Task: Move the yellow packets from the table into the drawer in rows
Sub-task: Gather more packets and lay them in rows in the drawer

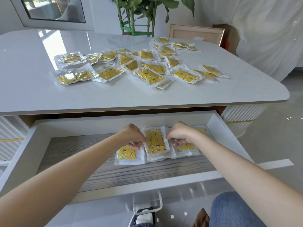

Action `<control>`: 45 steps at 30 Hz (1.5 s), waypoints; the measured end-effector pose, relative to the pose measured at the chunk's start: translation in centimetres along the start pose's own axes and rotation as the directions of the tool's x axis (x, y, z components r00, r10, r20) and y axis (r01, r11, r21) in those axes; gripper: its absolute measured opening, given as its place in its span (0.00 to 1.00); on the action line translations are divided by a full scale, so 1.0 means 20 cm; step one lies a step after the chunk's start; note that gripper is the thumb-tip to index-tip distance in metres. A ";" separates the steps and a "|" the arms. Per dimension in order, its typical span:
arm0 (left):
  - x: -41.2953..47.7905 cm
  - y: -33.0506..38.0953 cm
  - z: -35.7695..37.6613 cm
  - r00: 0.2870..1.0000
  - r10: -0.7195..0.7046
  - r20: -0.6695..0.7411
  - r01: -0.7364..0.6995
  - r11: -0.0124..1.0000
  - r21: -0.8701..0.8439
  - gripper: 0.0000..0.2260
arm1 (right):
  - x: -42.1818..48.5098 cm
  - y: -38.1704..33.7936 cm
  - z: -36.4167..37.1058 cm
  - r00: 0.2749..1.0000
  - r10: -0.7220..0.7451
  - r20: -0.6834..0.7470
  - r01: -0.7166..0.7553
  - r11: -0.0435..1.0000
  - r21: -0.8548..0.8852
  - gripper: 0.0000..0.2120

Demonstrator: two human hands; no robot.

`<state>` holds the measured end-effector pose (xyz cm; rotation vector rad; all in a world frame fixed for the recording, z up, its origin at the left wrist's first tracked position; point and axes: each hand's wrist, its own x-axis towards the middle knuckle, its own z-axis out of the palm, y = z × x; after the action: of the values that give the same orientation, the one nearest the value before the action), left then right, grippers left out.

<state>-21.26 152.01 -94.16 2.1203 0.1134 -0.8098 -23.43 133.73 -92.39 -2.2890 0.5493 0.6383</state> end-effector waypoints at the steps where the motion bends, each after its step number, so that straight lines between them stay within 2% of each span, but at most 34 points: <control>1: -0.01 0.00 -0.01 1.000 -0.010 0.009 0.011 1.000 -0.023 0.06 | 0.00 0.00 0.00 1.000 -0.010 -0.001 0.010 1.000 -0.008 0.12; 5: -0.07 0.00 -0.09 0.991 -0.065 0.113 0.089 0.970 -0.227 0.09 | -0.07 -0.05 -0.01 0.997 -0.045 0.065 0.043 0.998 0.043 0.04; 9: -0.13 -0.07 -0.23 0.985 -0.060 0.163 0.113 0.934 -0.339 0.05 | -0.14 -0.12 0.04 0.977 -0.099 0.191 0.076 0.989 0.127 0.08; 12: -0.20 -0.17 -0.35 0.990 -0.075 0.122 0.113 0.932 -0.344 0.02 | -0.16 -0.23 0.15 0.959 -0.120 0.257 0.087 0.987 0.134 0.09; 17: -0.28 -0.34 -0.48 0.987 -0.139 0.076 0.156 0.933 -0.323 0.02 | -0.15 -0.41 0.35 0.945 -0.143 0.296 0.133 0.990 0.052 0.09; 20: -0.29 -0.40 -0.52 0.984 -0.172 0.047 0.178 0.939 -0.294 0.01 | -0.13 -0.47 0.45 0.948 -0.165 0.271 0.172 0.985 -0.001 0.12; 27: -0.23 -0.47 -0.53 0.984 -0.172 -0.037 0.164 0.974 -0.159 0.02 | -0.08 -0.49 0.58 0.957 -0.223 0.186 0.250 0.958 -0.139 0.10; 31: -0.23 -0.49 -0.51 0.987 -0.130 -0.090 0.139 0.986 0.094 0.08 | -0.09 -0.47 0.53 0.953 -0.271 0.134 0.289 0.947 -0.143 0.09; 34: -0.27 -0.47 -0.53 0.985 -0.083 -0.150 0.120 0.957 0.265 0.05 | -0.15 -0.47 0.46 0.926 -0.344 0.159 0.363 0.925 -0.110 0.08; 36: -0.32 -0.43 -0.56 0.979 -0.006 -0.203 0.082 0.925 0.370 0.09 | -0.21 -0.48 0.40 0.896 -0.403 0.187 0.426 0.898 -0.105 0.08; 40: -0.46 -0.32 -0.57 0.976 0.125 -0.179 -0.058 0.939 0.338 0.10 | -0.36 -0.49 0.28 0.837 -0.514 0.186 0.535 0.841 -0.084 0.08; 45: -0.69 -0.14 -0.59 0.940 0.302 -0.157 -0.254 0.930 0.264 0.08 | -0.53 -0.55 0.09 0.785 -0.618 0.044 0.615 0.786 0.064 0.06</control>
<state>-27.02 165.21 -82.89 2.3720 -0.1912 -0.4623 -26.38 144.51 -81.94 -2.2073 -0.2315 0.3552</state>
